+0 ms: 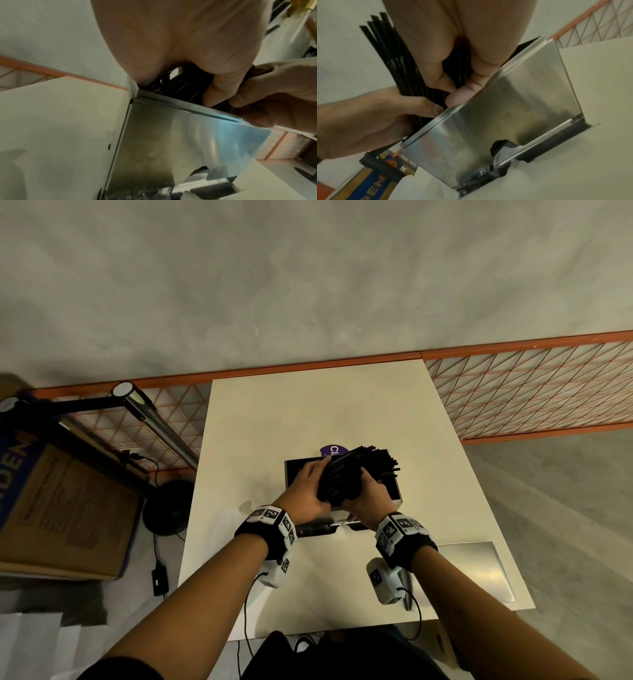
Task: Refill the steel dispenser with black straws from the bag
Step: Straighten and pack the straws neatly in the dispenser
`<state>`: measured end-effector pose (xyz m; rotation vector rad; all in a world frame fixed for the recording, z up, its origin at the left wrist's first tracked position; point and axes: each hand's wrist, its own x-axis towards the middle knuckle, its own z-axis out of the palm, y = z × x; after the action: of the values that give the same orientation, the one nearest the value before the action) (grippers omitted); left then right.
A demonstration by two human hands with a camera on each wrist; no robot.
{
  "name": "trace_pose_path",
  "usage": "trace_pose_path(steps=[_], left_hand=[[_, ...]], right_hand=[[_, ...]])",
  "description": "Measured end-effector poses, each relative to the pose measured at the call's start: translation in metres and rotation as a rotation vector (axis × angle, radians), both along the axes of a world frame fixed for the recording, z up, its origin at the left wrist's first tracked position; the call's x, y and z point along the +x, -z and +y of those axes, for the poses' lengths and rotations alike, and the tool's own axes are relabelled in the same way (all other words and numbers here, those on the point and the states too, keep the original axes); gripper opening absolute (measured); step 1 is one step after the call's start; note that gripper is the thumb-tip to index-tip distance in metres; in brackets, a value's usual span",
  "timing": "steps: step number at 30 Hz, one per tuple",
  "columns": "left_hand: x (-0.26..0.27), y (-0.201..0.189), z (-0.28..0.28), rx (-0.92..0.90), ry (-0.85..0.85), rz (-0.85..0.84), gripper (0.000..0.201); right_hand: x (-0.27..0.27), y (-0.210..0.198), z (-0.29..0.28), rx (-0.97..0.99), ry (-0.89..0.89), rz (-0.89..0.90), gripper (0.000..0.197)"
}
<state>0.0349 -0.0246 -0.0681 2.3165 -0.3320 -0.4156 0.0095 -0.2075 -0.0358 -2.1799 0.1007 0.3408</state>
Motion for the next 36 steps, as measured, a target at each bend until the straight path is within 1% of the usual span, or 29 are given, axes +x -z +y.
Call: trace_pose_path(steps=[2,6,8,10,13,17,20,24,26,28,30,32,34,36], left_hand=[[0.001,0.0,0.0,-0.01,-0.01,0.012,0.102],[0.002,-0.001,-0.001,-0.013,-0.009,0.028,0.108],[0.002,0.0,-0.003,-0.012,-0.03,0.02,0.109],[0.002,0.001,-0.006,-0.01,-0.075,-0.006,0.107],[0.001,0.002,-0.012,-0.031,-0.12,-0.048,0.101],[0.004,-0.005,-0.019,-0.042,-0.109,-0.083,0.095],[0.009,-0.016,-0.025,-0.025,-0.083,-0.109,0.092],[0.014,-0.026,-0.038,0.11,-0.061,-0.181,0.086],[0.016,-0.028,-0.043,0.18,-0.038,-0.231,0.083],[0.016,-0.03,-0.046,0.22,-0.021,-0.272,0.08],[0.015,-0.029,-0.047,0.24,-0.024,-0.305,0.08],[0.014,-0.025,-0.047,0.246,-0.041,-0.326,0.081],[0.011,-0.02,-0.046,0.251,-0.046,-0.328,0.083],[0.008,-0.015,-0.046,0.24,-0.041,-0.304,0.082]], right_hand=[[0.0,-0.002,0.002,-0.001,0.002,0.004,0.058],[0.002,-0.008,0.003,0.024,0.03,0.018,0.048],[0.003,-0.011,0.003,0.004,0.034,0.015,0.046],[0.004,-0.016,0.002,-0.009,0.031,0.016,0.042],[0.007,-0.021,-0.003,-0.029,0.045,0.02,0.03],[0.016,-0.023,-0.013,0.014,0.099,0.005,0.017],[0.024,-0.032,-0.021,0.121,0.193,0.009,0.009],[0.034,-0.04,-0.031,0.326,0.325,0.09,0.015],[0.036,-0.043,-0.034,0.424,0.389,0.132,0.014],[0.035,-0.045,-0.036,0.5,0.443,0.134,0.015],[0.034,-0.046,-0.037,0.525,0.463,0.108,0.016],[0.031,-0.044,-0.038,0.479,0.437,0.075,0.014],[0.024,-0.042,-0.041,0.372,0.391,0.033,0.013],[0.015,-0.041,-0.046,0.238,0.362,-0.042,0.019]])
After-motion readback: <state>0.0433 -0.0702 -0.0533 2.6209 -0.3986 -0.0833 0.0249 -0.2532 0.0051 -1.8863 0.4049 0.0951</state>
